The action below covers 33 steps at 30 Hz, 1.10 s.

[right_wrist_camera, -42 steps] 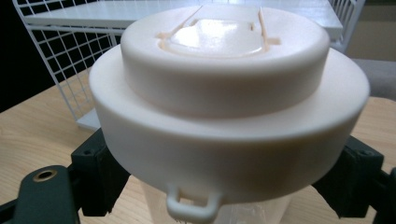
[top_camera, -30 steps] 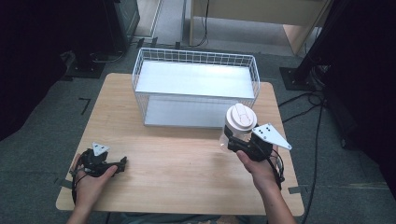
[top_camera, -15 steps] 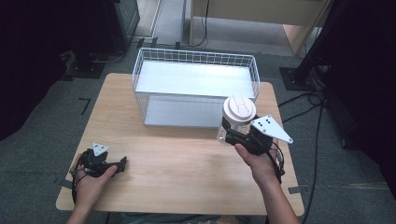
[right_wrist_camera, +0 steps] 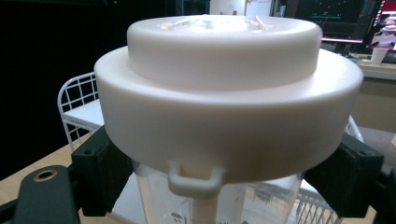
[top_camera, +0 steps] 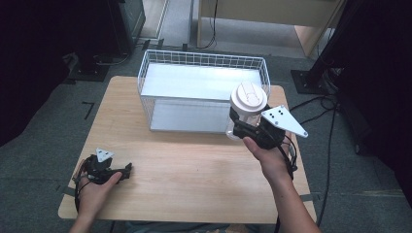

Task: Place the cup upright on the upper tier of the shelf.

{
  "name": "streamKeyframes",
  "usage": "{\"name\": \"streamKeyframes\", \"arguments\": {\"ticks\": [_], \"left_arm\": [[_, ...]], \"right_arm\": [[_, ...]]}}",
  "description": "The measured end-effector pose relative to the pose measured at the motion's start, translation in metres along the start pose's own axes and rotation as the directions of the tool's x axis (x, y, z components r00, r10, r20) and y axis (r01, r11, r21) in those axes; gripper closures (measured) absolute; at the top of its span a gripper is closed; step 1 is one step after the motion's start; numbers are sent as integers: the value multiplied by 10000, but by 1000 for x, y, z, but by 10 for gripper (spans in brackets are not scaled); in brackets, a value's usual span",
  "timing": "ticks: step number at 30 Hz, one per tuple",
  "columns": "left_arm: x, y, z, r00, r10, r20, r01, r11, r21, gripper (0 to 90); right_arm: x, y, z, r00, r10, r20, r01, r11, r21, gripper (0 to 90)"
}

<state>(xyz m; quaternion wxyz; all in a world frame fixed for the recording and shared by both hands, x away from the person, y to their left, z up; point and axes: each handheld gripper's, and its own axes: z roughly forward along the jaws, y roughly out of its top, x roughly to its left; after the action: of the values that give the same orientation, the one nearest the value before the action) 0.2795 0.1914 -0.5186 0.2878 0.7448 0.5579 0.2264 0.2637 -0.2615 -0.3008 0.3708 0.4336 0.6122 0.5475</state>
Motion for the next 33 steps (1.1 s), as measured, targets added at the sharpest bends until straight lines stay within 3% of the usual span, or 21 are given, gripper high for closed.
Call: {"name": "streamKeyframes", "arguments": {"ticks": [20,25,33], "left_arm": [[0,0,0,10000,-20,3,20,10000,-7,0],[0,0,0,10000,1,-5,-1,10000,-10,0],[0,0,0,10000,-2,-4,2,10000,-11,0]], "right_arm": [[-5,32,18,9998,46,198,-34,9982,-605,159],[-7,36,28,9994,-154,307,176,9972,-729,159],[-18,35,53,9979,75,637,-41,9985,-539,159]]}}
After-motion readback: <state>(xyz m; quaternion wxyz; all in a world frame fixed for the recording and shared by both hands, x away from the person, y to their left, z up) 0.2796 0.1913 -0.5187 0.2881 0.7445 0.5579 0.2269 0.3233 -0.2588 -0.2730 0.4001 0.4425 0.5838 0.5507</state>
